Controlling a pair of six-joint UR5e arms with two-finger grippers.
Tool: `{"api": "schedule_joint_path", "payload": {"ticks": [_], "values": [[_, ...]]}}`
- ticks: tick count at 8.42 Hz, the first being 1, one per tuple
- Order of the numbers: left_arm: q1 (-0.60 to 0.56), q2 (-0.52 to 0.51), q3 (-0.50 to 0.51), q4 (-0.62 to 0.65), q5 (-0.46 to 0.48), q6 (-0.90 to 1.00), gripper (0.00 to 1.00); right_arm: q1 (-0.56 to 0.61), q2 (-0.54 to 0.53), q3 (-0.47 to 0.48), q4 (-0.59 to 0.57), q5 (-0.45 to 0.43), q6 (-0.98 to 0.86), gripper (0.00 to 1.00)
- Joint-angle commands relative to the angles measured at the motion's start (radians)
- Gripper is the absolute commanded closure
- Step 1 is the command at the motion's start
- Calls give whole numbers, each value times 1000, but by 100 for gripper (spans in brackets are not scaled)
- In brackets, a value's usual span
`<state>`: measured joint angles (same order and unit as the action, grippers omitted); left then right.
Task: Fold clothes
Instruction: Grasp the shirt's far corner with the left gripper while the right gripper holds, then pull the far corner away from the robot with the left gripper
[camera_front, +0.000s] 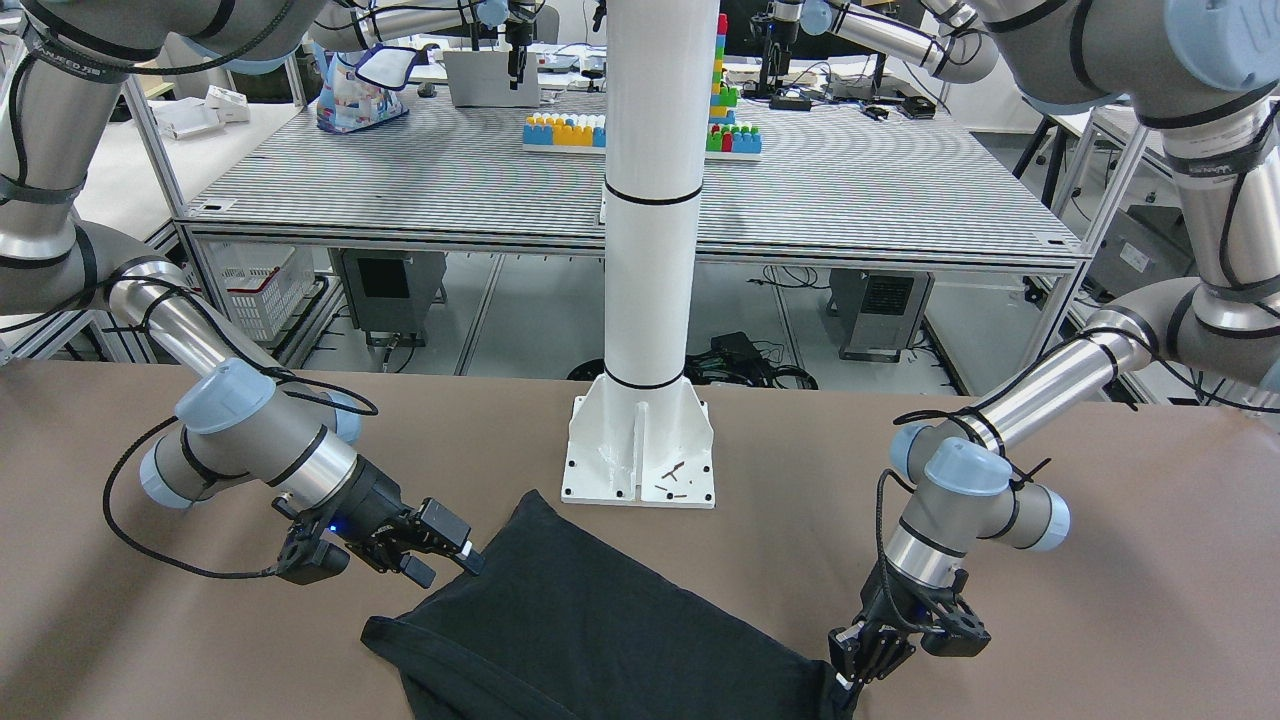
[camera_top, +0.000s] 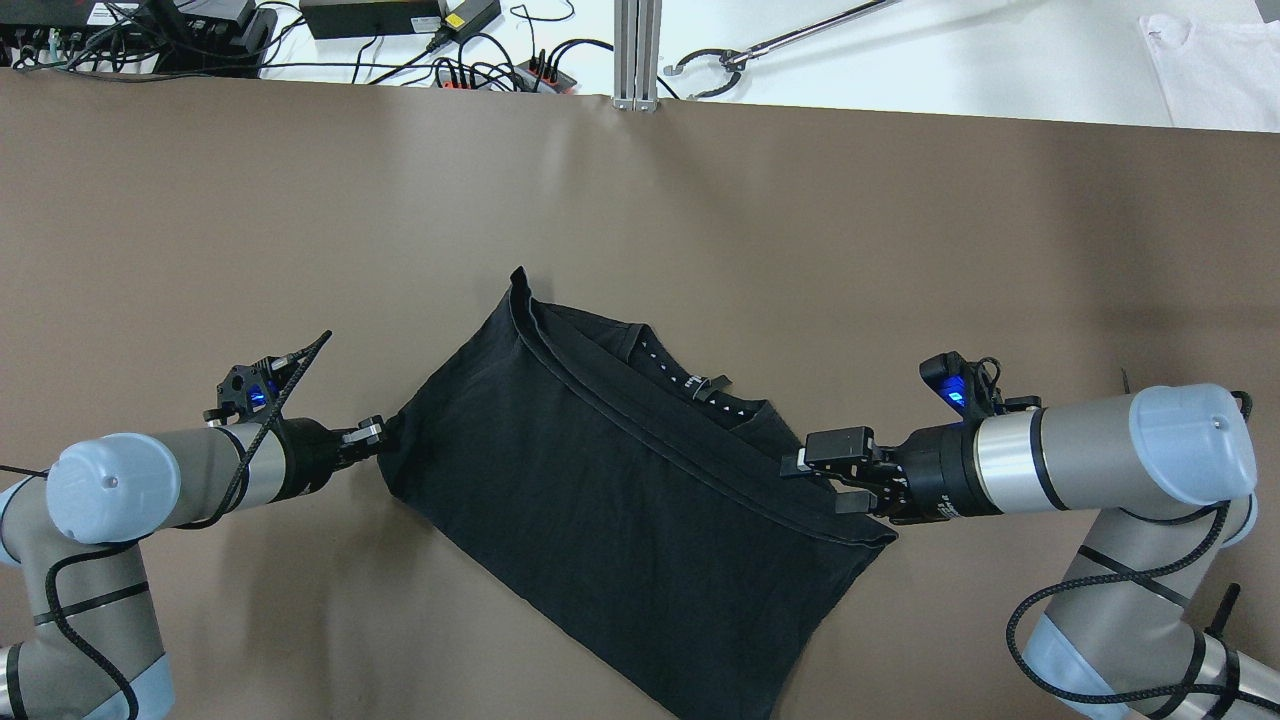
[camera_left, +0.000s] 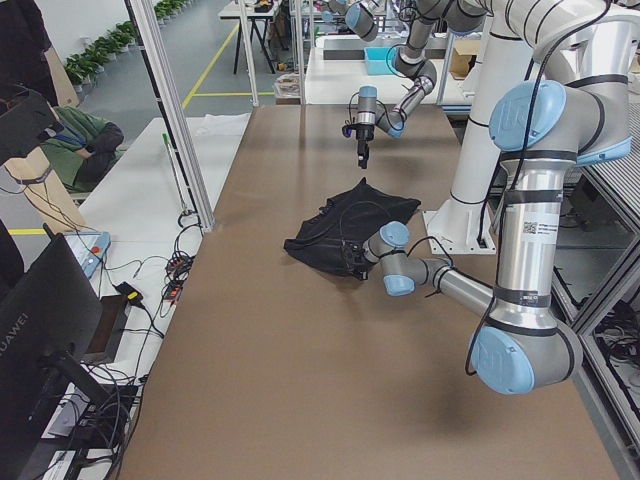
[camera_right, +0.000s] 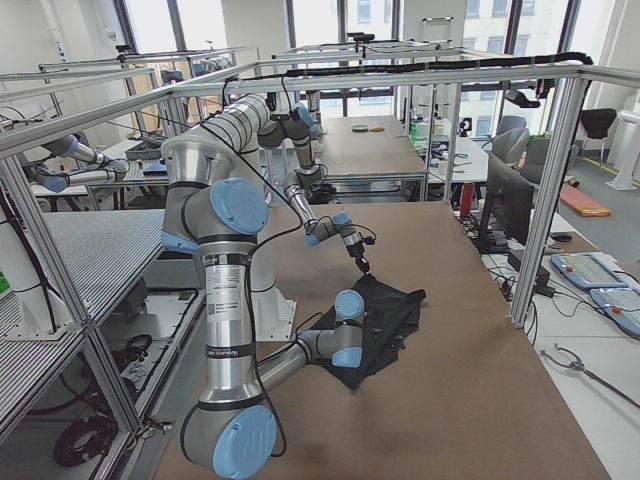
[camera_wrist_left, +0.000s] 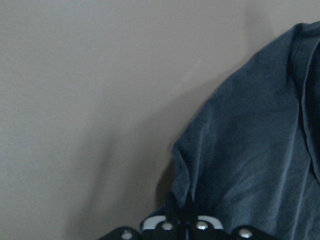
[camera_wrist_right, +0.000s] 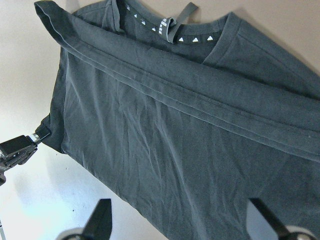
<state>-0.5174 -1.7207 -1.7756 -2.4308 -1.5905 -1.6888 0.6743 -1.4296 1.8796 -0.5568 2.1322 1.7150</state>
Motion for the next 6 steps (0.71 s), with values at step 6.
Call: {"api": "schedule_joint_path", "payload": {"ticks": [6], "values": [[-137,-228,269,30,0,35,100,-1,0,1,0,0,0,5]]}}
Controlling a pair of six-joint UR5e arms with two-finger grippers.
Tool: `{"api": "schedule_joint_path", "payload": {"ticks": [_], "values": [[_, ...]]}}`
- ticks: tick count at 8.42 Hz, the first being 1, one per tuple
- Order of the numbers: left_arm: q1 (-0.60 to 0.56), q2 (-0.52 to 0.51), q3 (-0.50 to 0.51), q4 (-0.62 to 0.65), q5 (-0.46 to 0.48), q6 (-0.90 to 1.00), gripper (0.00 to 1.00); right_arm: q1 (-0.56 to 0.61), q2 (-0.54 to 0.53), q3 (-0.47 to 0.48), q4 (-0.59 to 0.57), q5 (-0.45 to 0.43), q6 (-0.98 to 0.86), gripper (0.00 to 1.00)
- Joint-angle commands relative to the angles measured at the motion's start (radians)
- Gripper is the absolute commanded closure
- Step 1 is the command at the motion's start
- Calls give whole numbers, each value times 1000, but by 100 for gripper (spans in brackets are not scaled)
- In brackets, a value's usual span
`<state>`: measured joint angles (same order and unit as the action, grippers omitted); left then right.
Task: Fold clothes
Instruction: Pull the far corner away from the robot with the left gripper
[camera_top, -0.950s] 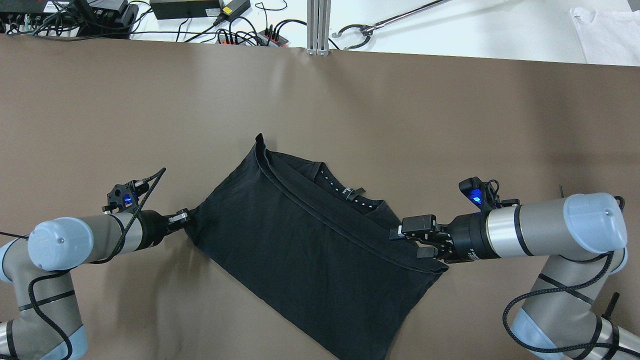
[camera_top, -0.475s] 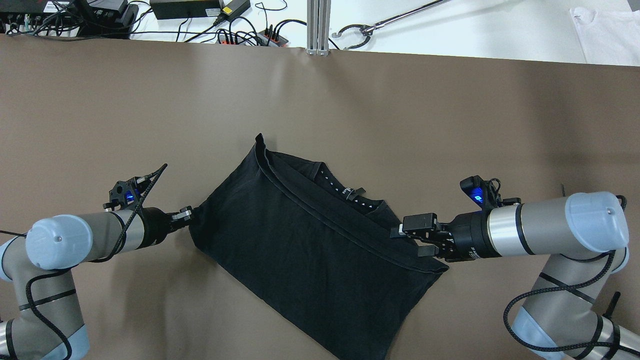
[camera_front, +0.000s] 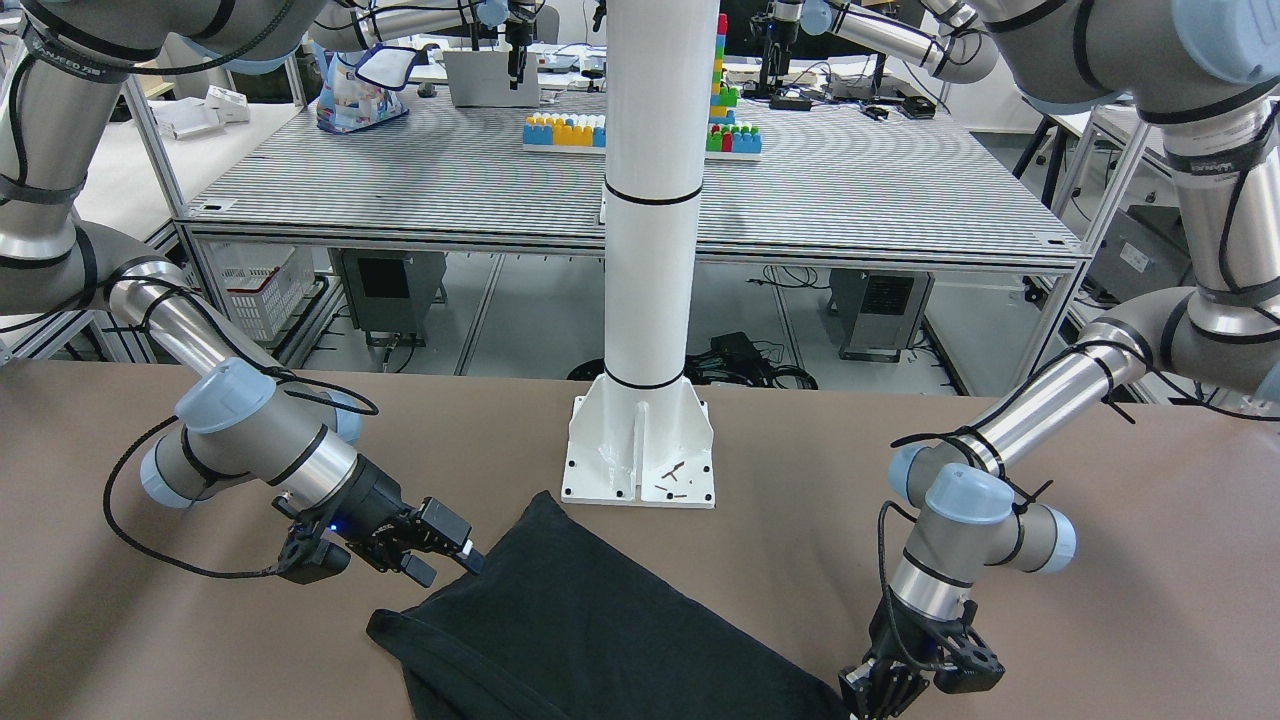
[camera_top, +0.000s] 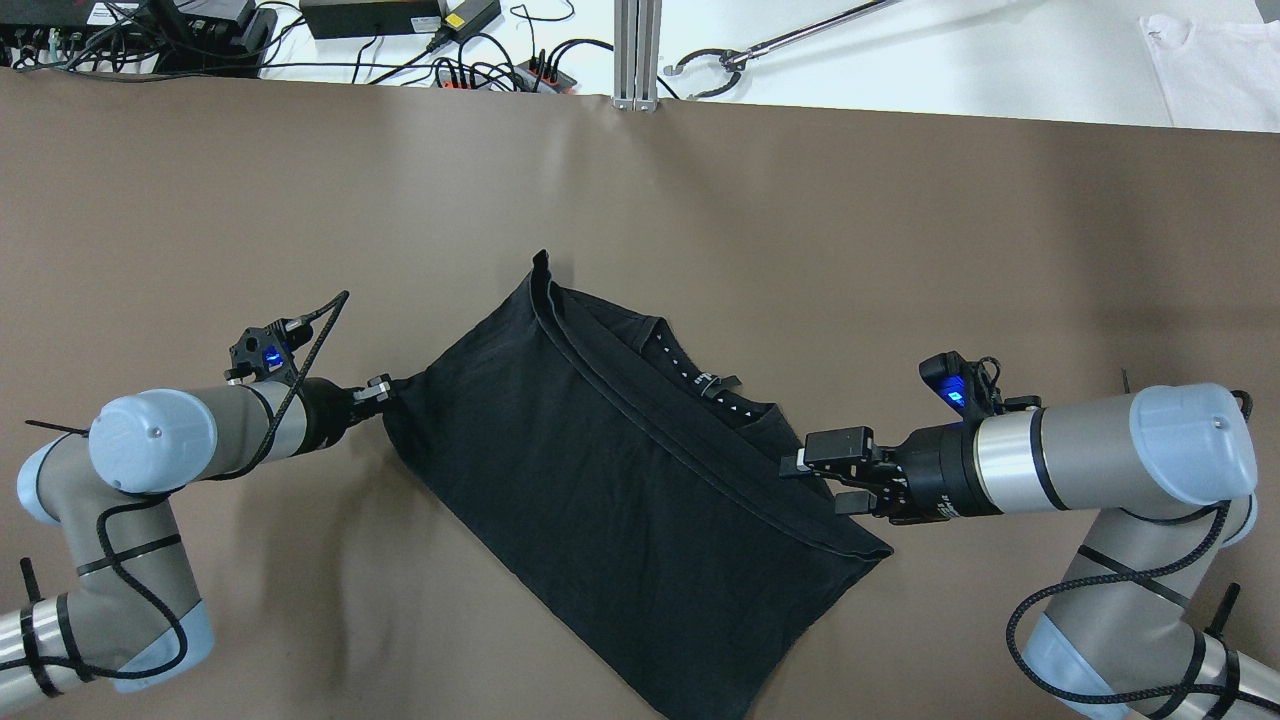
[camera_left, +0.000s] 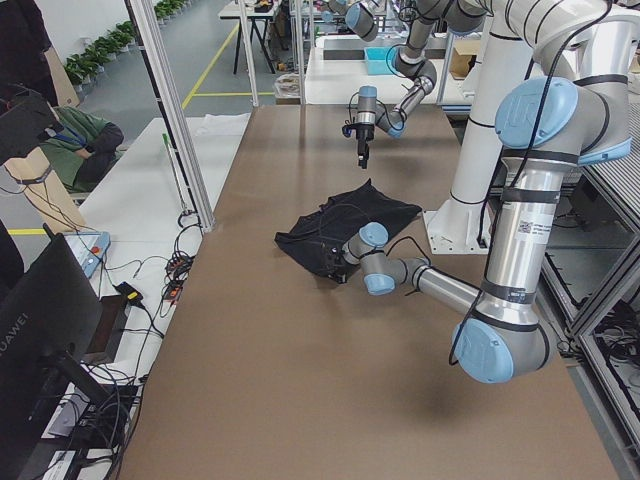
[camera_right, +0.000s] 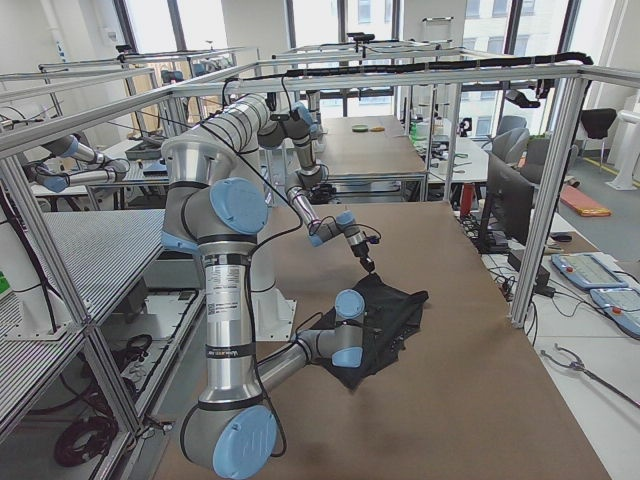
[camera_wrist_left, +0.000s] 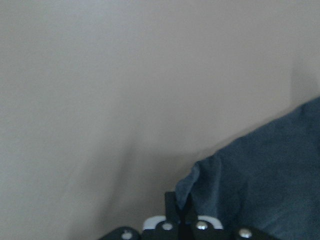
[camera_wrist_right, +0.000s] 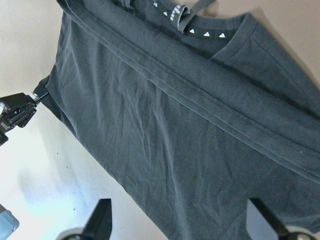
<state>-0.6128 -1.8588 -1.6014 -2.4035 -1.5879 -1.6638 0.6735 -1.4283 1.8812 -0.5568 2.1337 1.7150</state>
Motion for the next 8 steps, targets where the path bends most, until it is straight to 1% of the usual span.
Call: {"api": "schedule_joint_path", "payload": {"ticks": [1,3,7,8], "values": [[-63,-156,153,3,-3,30,100,0,-1,-1,0,-1,0,5],[-94,-280,280,3,-4,35,100,0,-1,1,0,0,0,5],[-156,-479,503,-2,-6,36,100,0,-1,1,0,-1,0,5],[-168,-517,555,-2,-7,62,100,0,-1,-1,0,-1,0,5]]}}
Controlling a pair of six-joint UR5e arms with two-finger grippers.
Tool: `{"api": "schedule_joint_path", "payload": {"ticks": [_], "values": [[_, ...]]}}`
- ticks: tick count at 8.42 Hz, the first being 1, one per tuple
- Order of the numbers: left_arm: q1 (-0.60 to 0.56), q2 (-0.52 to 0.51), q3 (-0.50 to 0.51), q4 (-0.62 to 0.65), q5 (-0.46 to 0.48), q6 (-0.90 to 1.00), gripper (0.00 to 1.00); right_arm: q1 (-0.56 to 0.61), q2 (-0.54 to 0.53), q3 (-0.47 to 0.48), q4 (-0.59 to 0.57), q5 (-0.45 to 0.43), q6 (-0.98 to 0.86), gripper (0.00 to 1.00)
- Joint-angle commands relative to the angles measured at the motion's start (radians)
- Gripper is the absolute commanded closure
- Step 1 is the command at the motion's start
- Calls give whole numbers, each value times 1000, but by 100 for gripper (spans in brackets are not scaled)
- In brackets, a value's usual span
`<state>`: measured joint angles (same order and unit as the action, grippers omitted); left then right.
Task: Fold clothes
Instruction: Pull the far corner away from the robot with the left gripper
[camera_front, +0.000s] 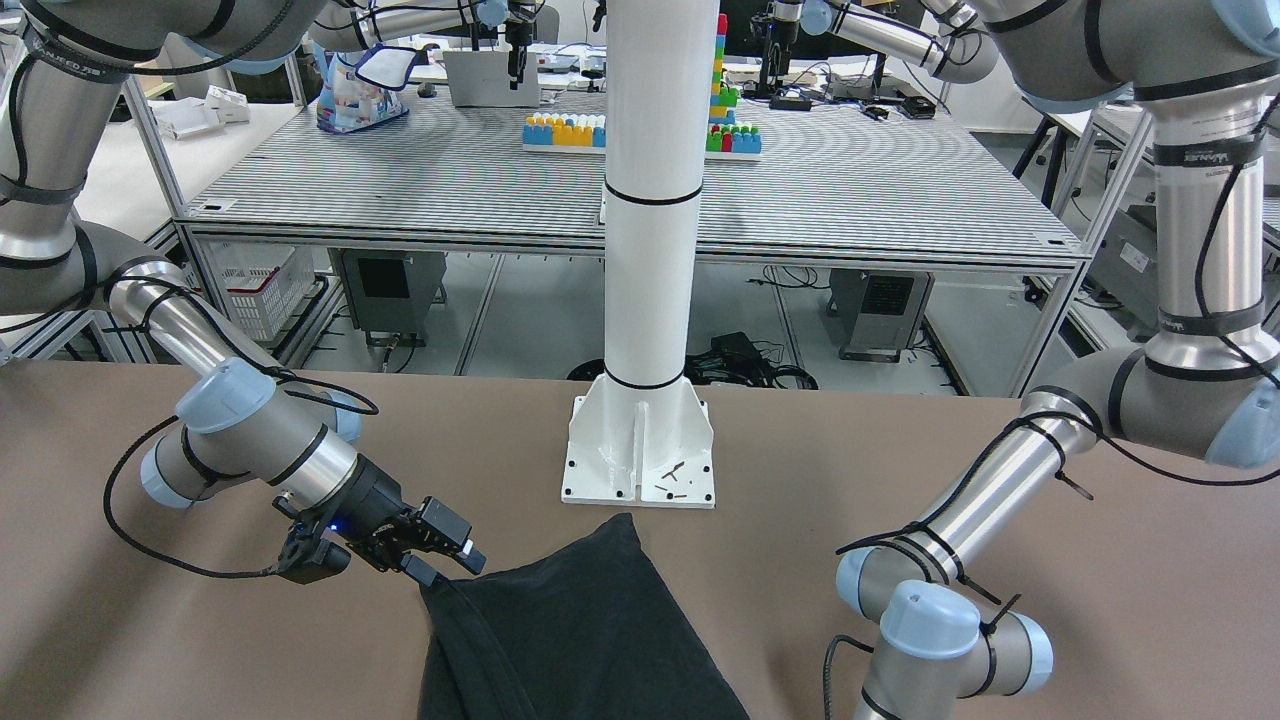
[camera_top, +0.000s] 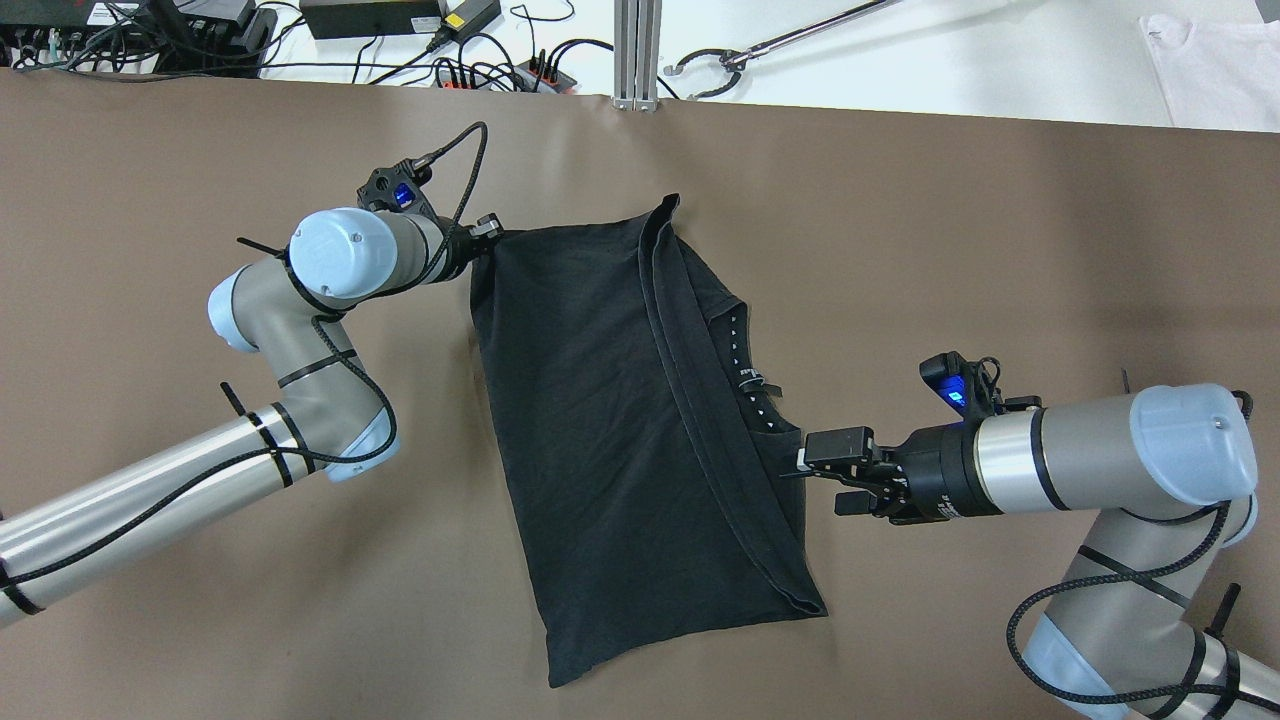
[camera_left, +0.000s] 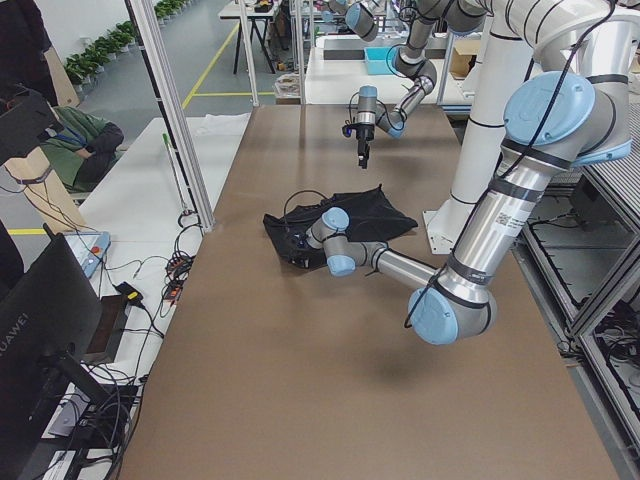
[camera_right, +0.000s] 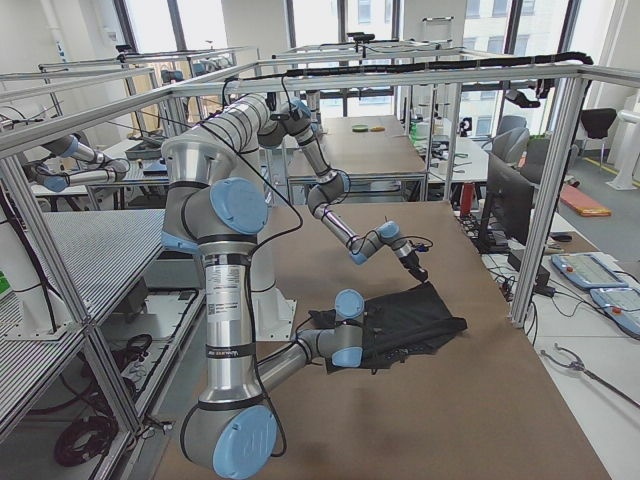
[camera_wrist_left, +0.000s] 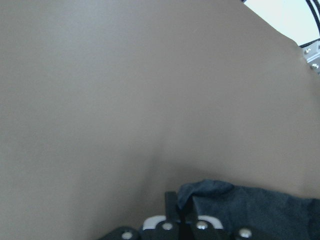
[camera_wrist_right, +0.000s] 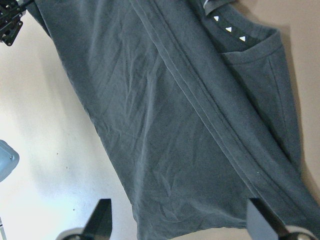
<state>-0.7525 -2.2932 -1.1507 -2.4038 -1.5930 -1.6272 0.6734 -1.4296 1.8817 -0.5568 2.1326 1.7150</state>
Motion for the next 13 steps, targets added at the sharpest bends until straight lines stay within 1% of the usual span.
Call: {"api": "schedule_joint_path", "payload": {"ticks": [1,4,6,10,11,12,13], "values": [[-43,-124,162,-2,-4,47,100,0,0,0,0,0,0,5],[-50,-204,258,-2,1,58,100,0,0,0,0,1,0,5],[-48,-280,336,0,5,49,100,0,-2,-1,0,1,0,5],[-47,-295,345,12,37,50,100,0,-2,0,0,1,0,5],[-45,-296,342,12,45,55,1,2,-2,0,0,0,0,5],[-48,-316,341,14,45,53,0,14,-2,0,0,0,-2,5],[-73,-333,327,43,33,56,0,18,0,0,0,1,-38,5]]}}
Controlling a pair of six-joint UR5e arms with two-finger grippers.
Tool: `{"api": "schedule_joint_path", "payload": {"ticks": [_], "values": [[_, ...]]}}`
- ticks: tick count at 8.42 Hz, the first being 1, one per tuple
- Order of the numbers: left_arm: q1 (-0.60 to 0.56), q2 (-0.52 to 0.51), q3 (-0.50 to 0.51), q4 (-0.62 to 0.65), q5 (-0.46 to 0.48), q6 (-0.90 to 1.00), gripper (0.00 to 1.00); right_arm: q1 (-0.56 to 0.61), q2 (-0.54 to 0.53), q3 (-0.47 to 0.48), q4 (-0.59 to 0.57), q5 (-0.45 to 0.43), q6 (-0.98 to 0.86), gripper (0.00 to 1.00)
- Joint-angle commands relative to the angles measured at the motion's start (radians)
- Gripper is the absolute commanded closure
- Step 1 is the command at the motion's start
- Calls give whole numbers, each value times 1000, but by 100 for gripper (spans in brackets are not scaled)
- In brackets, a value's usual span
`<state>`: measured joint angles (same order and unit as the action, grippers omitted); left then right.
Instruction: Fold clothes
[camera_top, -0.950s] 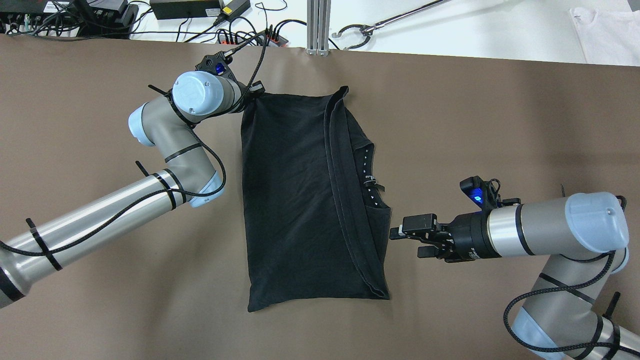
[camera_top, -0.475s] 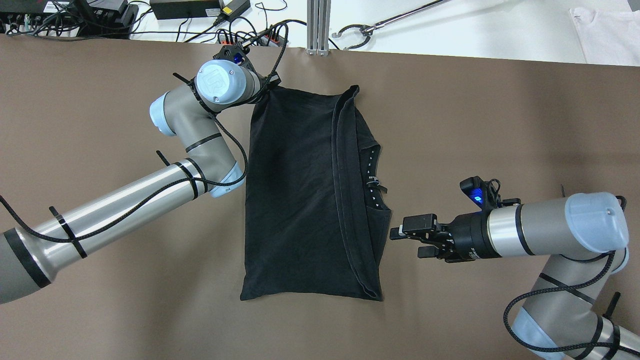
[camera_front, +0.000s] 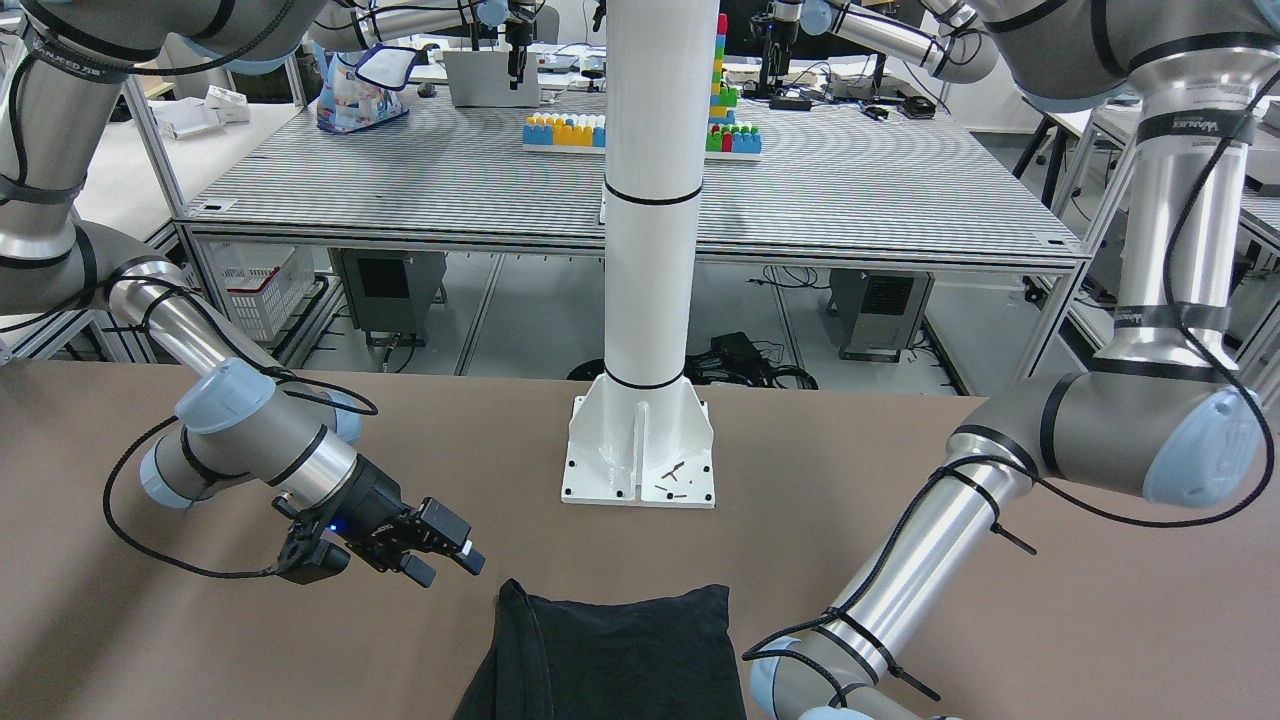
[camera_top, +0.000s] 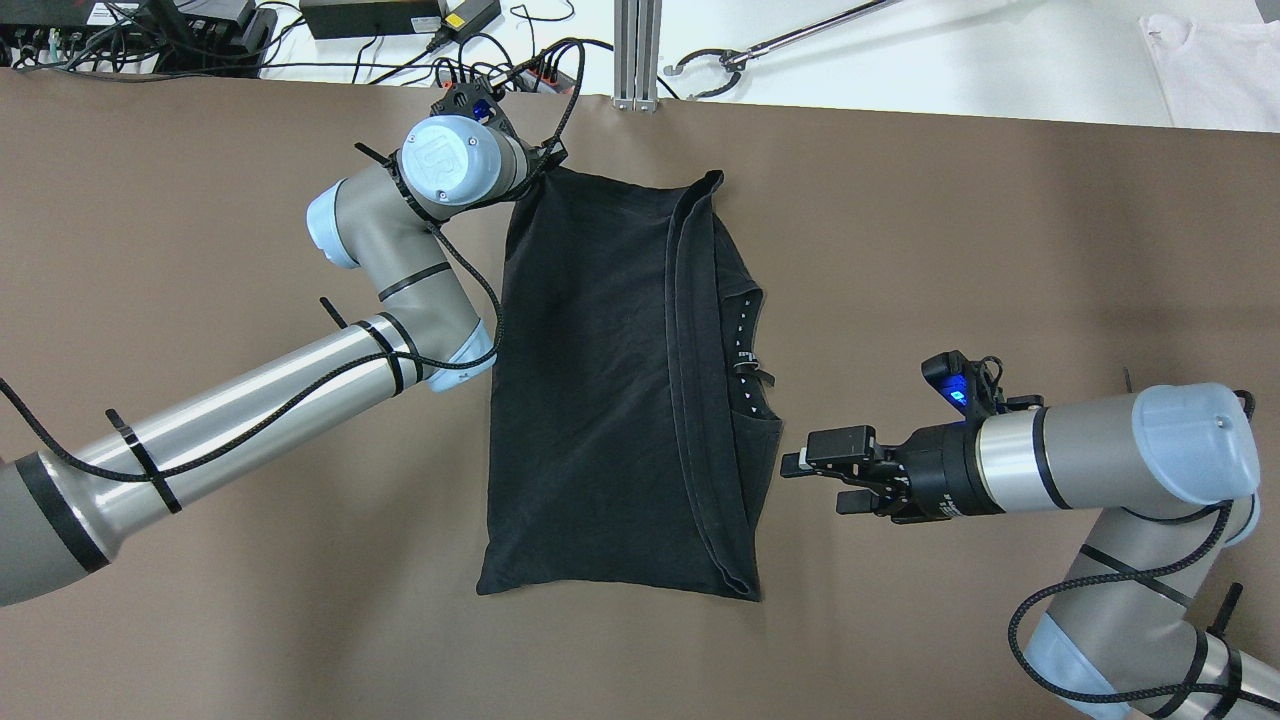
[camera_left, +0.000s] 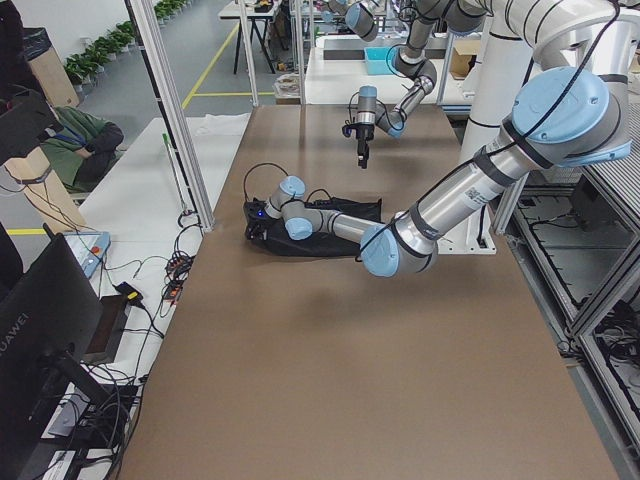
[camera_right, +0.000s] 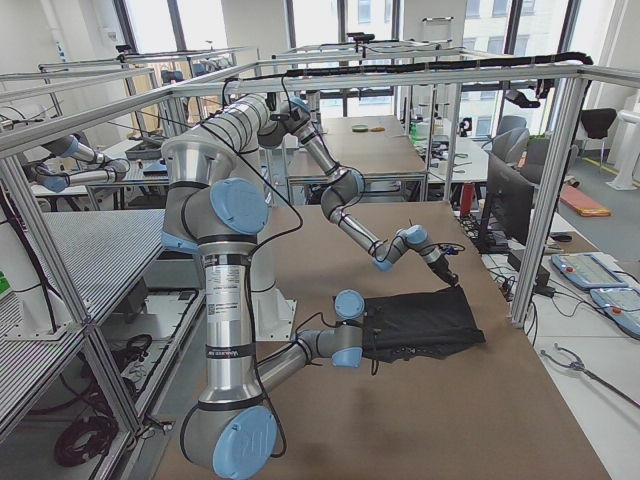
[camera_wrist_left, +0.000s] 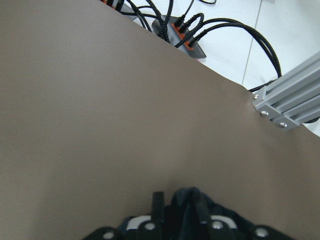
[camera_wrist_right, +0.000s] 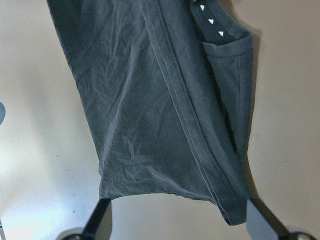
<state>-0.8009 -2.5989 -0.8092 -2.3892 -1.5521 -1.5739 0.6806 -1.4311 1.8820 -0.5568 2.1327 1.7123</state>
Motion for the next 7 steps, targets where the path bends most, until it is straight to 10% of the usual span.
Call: {"api": "schedule_joint_path", "payload": {"ticks": [1,7], "values": [[-52,-27,-37,68,-35,6,0,19,1,-3,-2,1,-75,5],[-125,161,-410,191,-232,25,0,51,84,2,-311,-181,-521,5]]}}
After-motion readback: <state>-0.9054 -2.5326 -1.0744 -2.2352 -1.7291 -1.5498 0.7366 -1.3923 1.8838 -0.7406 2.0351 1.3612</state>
